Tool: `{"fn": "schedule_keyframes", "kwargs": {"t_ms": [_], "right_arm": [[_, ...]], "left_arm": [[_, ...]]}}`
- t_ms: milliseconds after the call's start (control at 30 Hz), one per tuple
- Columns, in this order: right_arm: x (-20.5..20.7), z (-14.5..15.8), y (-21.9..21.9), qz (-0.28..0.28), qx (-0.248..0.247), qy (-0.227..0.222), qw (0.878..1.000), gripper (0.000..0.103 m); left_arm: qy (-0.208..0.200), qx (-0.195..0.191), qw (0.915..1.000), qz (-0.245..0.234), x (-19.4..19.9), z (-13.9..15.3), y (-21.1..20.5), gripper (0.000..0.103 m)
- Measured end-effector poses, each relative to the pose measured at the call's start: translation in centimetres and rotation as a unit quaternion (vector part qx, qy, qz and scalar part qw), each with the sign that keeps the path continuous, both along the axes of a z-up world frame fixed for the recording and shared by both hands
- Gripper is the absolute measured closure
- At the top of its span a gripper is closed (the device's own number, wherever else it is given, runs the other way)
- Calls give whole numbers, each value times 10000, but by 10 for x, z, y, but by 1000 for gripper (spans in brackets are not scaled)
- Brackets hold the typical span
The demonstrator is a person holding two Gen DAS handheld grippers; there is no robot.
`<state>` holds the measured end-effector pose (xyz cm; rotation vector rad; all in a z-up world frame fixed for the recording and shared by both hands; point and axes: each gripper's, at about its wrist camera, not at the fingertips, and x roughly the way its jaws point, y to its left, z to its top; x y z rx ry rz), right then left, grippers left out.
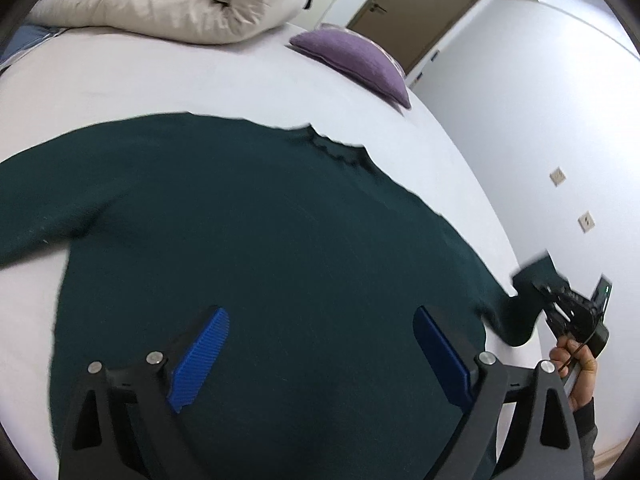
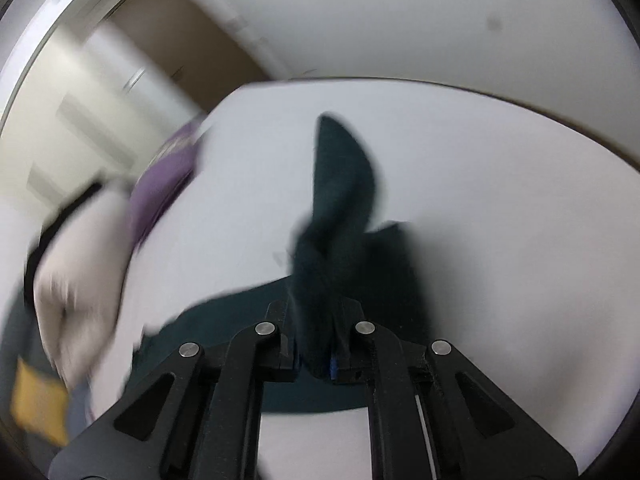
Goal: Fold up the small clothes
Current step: 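Grasp the sweater sleeve cuff with the right gripper and lift it, then lay the sleeve across the sweater body with the right gripper while the left gripper grasps the other sleeve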
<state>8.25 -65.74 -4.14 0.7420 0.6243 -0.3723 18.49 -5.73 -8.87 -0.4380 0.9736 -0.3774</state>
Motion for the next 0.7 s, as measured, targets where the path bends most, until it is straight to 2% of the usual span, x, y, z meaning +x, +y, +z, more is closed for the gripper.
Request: {"fn": "schedule_keyframes", "kwargs": {"t_ms": [133, 200, 267, 300, 367, 400, 467, 500, 567, 700], "right_arm": [[83, 22, 112, 1216, -223, -56, 9923, 95], [116, 15, 173, 1717, -187, 0, 9850, 95], [141, -8, 233, 2070, -124, 193, 9781, 91], [152, -22, 258, 2216, -70, 303, 9746, 88], [162, -52, 298, 2519, 42, 466, 9666, 66], [162, -63, 305, 2695, 117, 468, 9618, 47], [152, -82, 332, 2808, 136, 377, 9589, 44], [142, -85, 337, 2873, 52, 288, 9574, 37], [112, -87, 342, 2947, -41, 219, 9553, 34], [58, -59, 282, 2498, 194, -136, 9680, 34]], "left_arm": [[-72, -220, 9995, 215, 6, 3, 27, 8], [-57, -321, 9989, 335, 12, 1, 40, 8], [-22, -379, 9985, 404, 17, -2, 47, 8], [7, -399, 9983, 424, 20, -4, 49, 8], [26, -429, 9982, 414, 27, -7, 49, 8], [34, -435, 9983, 383, 31, -9, 47, 8], [37, -454, 9984, 323, 38, -12, 40, 8], [61, -458, 9985, 279, 43, -15, 33, 8], [145, -488, 9986, 165, 50, -19, 20, 8], [493, -488, 9974, -215, 72, -34, -27, 8]]}}
